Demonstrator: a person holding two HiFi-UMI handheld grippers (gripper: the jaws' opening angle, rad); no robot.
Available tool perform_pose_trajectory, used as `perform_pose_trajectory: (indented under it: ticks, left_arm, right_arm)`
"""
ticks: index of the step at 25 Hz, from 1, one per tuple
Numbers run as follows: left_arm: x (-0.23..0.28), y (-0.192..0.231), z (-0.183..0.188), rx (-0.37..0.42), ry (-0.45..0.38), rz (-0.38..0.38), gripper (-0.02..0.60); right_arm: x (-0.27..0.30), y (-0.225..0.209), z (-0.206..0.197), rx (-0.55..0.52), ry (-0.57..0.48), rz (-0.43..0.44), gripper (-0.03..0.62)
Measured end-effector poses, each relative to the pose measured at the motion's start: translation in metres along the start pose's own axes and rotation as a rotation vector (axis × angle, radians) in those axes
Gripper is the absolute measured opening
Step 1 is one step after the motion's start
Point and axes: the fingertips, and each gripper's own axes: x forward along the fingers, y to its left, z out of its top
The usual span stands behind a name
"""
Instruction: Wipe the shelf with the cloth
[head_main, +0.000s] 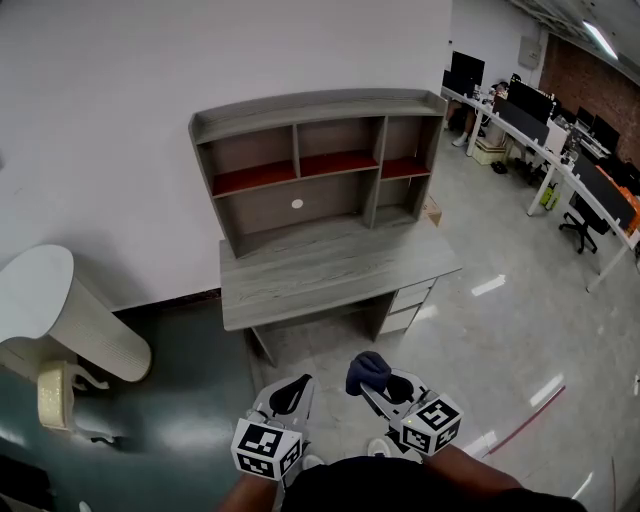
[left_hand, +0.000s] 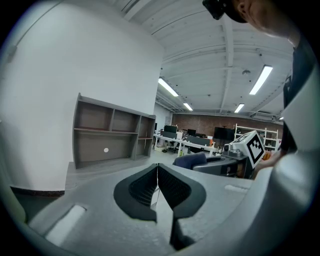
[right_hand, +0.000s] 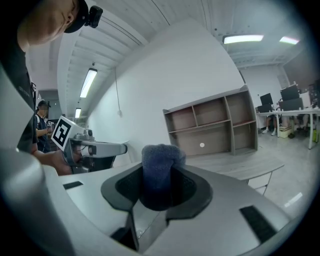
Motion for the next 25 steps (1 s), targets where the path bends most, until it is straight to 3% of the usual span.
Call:
perform_pose_trajectory:
  ticks: [13,18,25]
  left_arm:
    - [-0.02,0.024,-0.017,-0.008,0.006,-0.048,0.011]
    - [-0.011,0.027,-0.021,-0.018,0.011,-0.056,0.011]
    - [0.032,0.025,-0.013,-0.011,0.028,-0.042,0.009]
  right_arm:
    - [0.005,0.021,-0.016,0.002,0.005,-0.107,0.138]
    - [0.004,0.011,-0.021,0.021,0.014,-0.134,0.138]
    - [0.019,-0.029,-0.011,0.021,0.008,-0.098,0.138]
